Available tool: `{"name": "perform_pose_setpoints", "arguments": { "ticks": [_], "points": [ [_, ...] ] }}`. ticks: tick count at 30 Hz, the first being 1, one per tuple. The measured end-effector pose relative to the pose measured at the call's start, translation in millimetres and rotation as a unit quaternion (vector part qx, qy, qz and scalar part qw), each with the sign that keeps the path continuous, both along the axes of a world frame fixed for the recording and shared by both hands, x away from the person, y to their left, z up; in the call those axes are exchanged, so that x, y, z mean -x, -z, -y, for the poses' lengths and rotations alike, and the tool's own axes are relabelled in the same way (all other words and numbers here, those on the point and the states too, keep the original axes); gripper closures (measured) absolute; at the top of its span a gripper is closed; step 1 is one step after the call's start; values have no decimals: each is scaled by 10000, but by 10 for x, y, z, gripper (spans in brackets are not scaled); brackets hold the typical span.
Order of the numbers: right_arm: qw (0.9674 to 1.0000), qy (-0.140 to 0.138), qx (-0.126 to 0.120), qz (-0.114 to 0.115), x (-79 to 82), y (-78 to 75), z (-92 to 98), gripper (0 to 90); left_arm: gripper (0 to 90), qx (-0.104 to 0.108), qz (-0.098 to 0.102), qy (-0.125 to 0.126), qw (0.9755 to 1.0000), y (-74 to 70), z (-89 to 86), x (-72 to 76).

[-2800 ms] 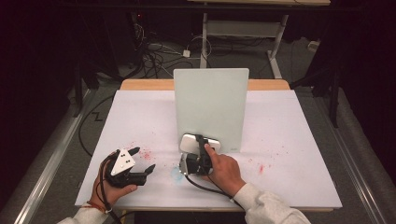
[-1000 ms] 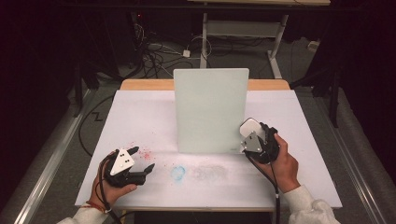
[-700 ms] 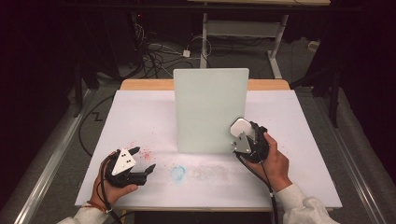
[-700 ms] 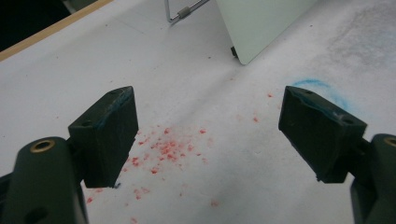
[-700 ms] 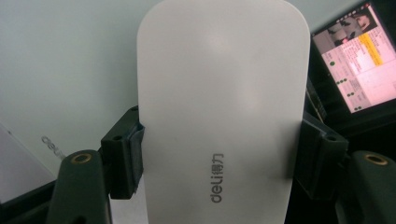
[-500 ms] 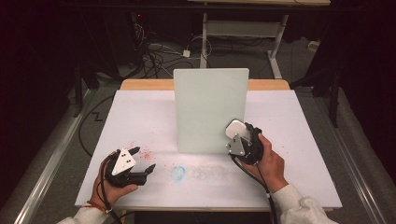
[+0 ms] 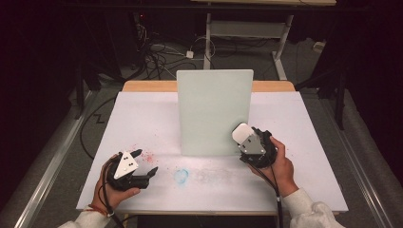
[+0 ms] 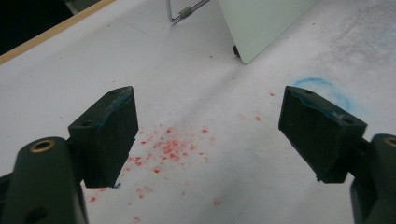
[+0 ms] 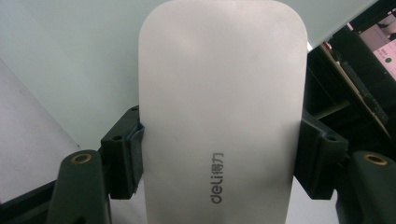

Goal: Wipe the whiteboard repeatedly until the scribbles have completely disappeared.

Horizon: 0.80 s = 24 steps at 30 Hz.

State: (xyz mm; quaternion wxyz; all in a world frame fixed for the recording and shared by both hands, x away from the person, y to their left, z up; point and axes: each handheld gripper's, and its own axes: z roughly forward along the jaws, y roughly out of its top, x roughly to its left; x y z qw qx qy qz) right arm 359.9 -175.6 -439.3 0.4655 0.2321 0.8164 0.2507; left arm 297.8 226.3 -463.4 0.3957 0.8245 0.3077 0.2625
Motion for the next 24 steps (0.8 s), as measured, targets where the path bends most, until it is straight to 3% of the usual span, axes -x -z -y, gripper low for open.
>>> {"name": "perform_pose_setpoints", "arguments": {
  "ticks": [7, 18, 24],
  "points": [
    [9992, -95, -383, 96, 51, -108, 44, 309, 193, -37, -44, 3, 10000, 15, 16, -9],
    [9970, -192, -747, -63, 54, -159, 145, 309, 193, -116, -46, 43, 9999, 23, 28, -19],
    [9962, -285, -820, -80, 70, -179, 169, 309, 193, -113, -53, 68, 9999, 27, 43, -21]
  ]
}}
